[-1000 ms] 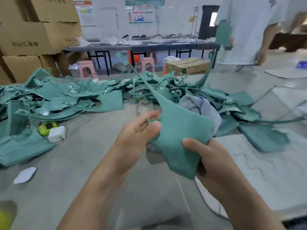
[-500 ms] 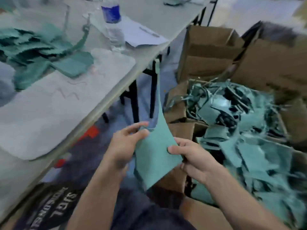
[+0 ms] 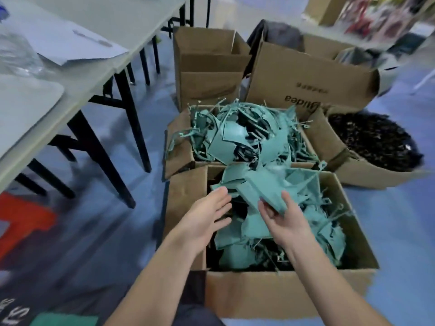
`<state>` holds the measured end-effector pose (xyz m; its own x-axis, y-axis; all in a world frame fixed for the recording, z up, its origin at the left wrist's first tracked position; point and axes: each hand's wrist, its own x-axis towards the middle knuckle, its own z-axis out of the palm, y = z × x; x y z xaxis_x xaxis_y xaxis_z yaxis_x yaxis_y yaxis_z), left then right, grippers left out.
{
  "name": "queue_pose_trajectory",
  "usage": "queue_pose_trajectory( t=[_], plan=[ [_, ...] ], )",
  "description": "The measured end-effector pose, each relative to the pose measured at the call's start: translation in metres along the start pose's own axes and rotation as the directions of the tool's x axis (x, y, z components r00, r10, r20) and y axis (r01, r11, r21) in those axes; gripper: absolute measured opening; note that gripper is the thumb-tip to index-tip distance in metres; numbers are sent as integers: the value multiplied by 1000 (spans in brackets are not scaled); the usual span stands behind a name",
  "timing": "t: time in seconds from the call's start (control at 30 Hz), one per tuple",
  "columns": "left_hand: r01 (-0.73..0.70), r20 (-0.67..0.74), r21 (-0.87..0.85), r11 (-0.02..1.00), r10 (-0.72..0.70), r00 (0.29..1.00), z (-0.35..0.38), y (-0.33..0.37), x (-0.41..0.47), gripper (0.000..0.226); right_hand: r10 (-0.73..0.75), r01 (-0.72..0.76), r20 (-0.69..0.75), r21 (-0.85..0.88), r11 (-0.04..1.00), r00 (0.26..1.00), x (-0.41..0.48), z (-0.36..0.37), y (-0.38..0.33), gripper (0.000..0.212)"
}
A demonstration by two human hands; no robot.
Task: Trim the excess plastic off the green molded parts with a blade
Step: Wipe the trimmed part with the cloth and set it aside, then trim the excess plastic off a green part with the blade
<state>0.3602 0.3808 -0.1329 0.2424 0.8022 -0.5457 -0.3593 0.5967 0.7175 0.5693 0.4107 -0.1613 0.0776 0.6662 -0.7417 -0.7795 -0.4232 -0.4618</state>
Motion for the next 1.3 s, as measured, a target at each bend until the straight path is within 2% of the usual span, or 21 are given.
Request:
queue_pose_trajectory(
  t=[0.07, 0.13, 0.23, 0.33, 0.4, 0.5, 0.63, 0.77, 0.83, 0.9, 0.97, 1.03, 1.1, 1.17, 1.23, 1.3],
  plan=[
    [-23, -8, 45, 999, 24, 1000, 5, 6, 0, 62, 130, -122, 53, -126, 984, 990, 6, -5, 7, 54],
    [-49, -46, 35, 998, 51, 998, 1, 8, -1, 59, 239, -207, 93, -267, 941, 967, 4, -7, 30, 48],
    [-99, -151, -7, 995, 96, 984, -21, 11, -6, 47, 326, -263, 138, -344, 901, 935, -6, 6, 73, 50],
    [-206, -264, -38, 978, 188, 946, -47, 26, -20, 34, 421, -315, 181, -426, 848, 889, -28, 39, 109, 25],
    [-294, -322, -26, 955, 270, 907, -61, 43, -37, 31, 466, -302, 248, -494, 815, 849, -43, 65, 126, 15],
    [-435, -394, 73, 897, 427, 814, -83, 76, -78, 30, 491, -214, 390, -571, 793, 779, -66, 116, 141, 19],
    [-534, -442, 261, 804, 592, 675, -122, 123, -156, 33, 544, -68, 582, -642, 763, 604, -111, 203, 169, 22],
    [-556, -591, 431, 711, 688, 422, -176, 155, -244, 23, 668, 28, 656, -720, 693, 352, -178, 273, 229, 21],
    [-504, -673, 516, 692, 692, 261, -206, 155, -287, 6, 701, 124, 651, -753, 647, 292, -214, 290, 267, 22],
    [-438, -756, 577, 689, 654, 35, -242, 146, -329, 26, 738, 189, 621, -784, 592, 265, -244, 295, 308, 21],
    [-417, -793, 594, 688, 587, -163, -277, 129, -364, 39, 798, 201, 571, -819, 538, 191, -272, 295, 347, 21],
    [-407, -819, 573, 712, 487, -302, -308, 106, -397, 36, 841, 237, 531, -835, 497, 104, -297, 297, 383, 16],
    [-403, -839, 526, 749, 380, -389, -334, 86, -429, 27, 868, 291, 496, -834, 468, 25, -317, 302, 417, 16],
    [-361, -836, 494, 791, 318, -446, -358, 70, -459, 22, 884, 346, 467, -825, 447, -29, -334, 312, 451, 19],
    [-273, -812, 453, 849, 267, -519, -386, 59, -488, 18, 886, 413, 463, -803, 429, -21, -351, 325, 487, 25],
    [-219, -778, 425, 878, 231, -585, -416, 50, -511, 18, 870, 453, 493, -780, 431, 21, -368, 341, 524, 21]
  ],
)
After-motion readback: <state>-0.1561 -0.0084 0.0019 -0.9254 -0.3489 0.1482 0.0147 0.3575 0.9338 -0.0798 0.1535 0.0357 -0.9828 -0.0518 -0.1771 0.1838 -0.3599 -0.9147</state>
